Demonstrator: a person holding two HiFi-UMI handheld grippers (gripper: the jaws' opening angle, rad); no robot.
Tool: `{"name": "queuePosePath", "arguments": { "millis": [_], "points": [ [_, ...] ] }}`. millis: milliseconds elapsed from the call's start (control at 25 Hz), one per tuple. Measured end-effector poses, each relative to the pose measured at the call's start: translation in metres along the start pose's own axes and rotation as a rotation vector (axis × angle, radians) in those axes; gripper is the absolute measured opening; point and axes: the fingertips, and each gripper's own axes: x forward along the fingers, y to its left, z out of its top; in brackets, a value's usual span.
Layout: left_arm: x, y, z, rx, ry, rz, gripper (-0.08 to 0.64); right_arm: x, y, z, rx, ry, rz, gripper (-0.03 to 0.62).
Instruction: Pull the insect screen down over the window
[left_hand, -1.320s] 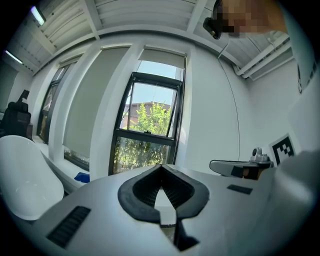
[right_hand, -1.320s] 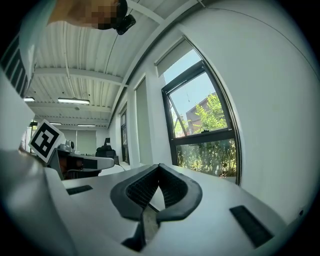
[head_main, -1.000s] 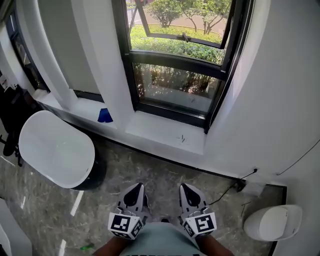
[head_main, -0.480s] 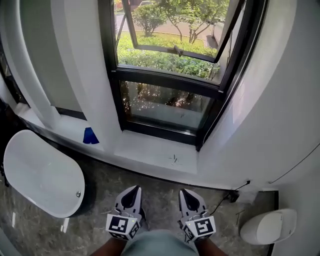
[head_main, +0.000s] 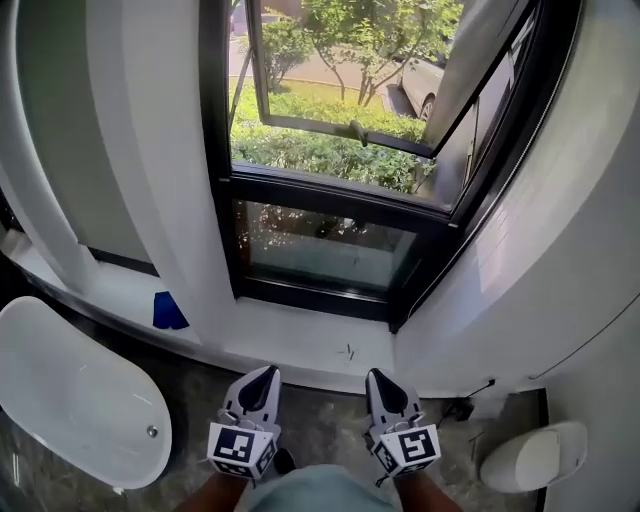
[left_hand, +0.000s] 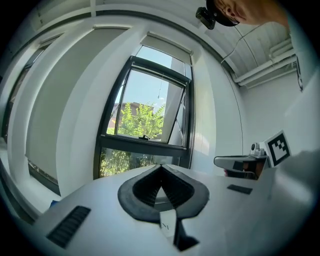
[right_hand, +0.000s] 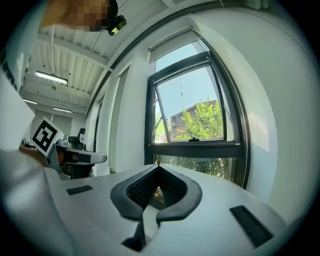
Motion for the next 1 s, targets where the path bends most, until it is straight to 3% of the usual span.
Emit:
{"name": "queuePosePath", "arguments": {
  "millis": [240,560,1000],
  "points": [
    [0.035,0.03,0.023,0.014,-0.034,-0.03,0.014,0.044,-0.013,0.019,-0.051,-0.005,-0.029,-0.003],
    [0.102,0.05,0.056,0.03,-0.059,-0.023,0.014,0.112,-0.055,0.035,-0.061,-0.048,0.006,-0.003],
    [0.23,0.047,0.087,0.078,-0.058,0.035,0.014,0.196,-0.16,0.064,-0.111,-0.117,0.093,-0.003]
  ]
}}
